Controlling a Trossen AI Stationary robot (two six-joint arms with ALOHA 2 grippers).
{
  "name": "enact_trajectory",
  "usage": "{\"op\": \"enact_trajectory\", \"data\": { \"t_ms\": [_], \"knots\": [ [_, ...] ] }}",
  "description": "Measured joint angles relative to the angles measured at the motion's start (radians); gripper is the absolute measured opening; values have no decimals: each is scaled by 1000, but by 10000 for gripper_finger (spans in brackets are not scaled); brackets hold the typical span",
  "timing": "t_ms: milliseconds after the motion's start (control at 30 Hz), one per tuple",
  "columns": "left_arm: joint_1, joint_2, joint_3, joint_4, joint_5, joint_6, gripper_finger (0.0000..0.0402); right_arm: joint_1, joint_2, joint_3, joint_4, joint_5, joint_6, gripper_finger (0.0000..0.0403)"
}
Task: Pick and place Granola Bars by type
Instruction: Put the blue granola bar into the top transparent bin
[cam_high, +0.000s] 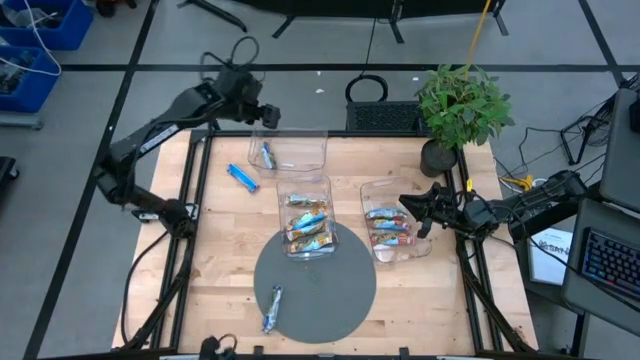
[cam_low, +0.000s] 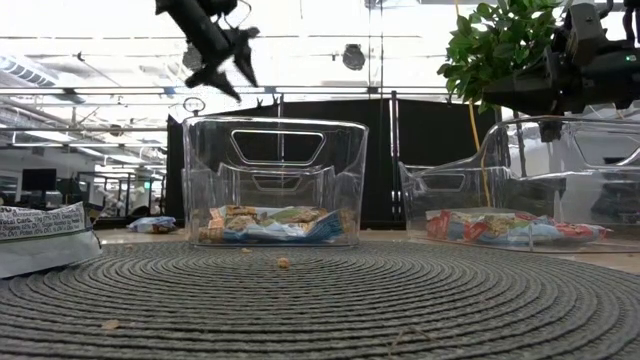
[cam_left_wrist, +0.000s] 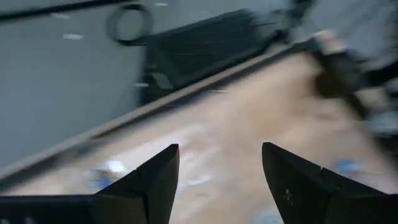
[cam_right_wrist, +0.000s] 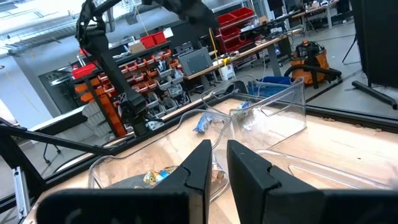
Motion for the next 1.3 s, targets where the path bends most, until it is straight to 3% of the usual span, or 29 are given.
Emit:
{"op": "enact_trajectory", "data": {
  "t_ms": [100, 267, 467, 633, 767, 1000, 1300],
  "knots": [
    [-16, -48, 0, 36, 118, -83, 239, 0, 0, 0, 0, 0, 0, 45],
    [-52, -84, 2, 89, 225, -161, 241, 0, 0, 0, 0, 0, 0, 45],
    [-121, -84, 1, 91, 315, -102, 241, 0, 0, 0, 0, 0, 0, 45],
    [-173, -91, 1, 25, 320, -45, 244, 0, 0, 0, 0, 0, 0, 45],
    [-243, -138, 1, -72, 261, 43, 244, 0, 0, 0, 0, 0, 0, 45],
    [-383, -271, 2, -188, 36, 97, 251, 0, 0, 0, 0, -1, 0, 45],
    [-454, -362, 7, -415, -56, 227, 329, 0, 0, 0, 0, 0, 0, 45]
  ]
}}
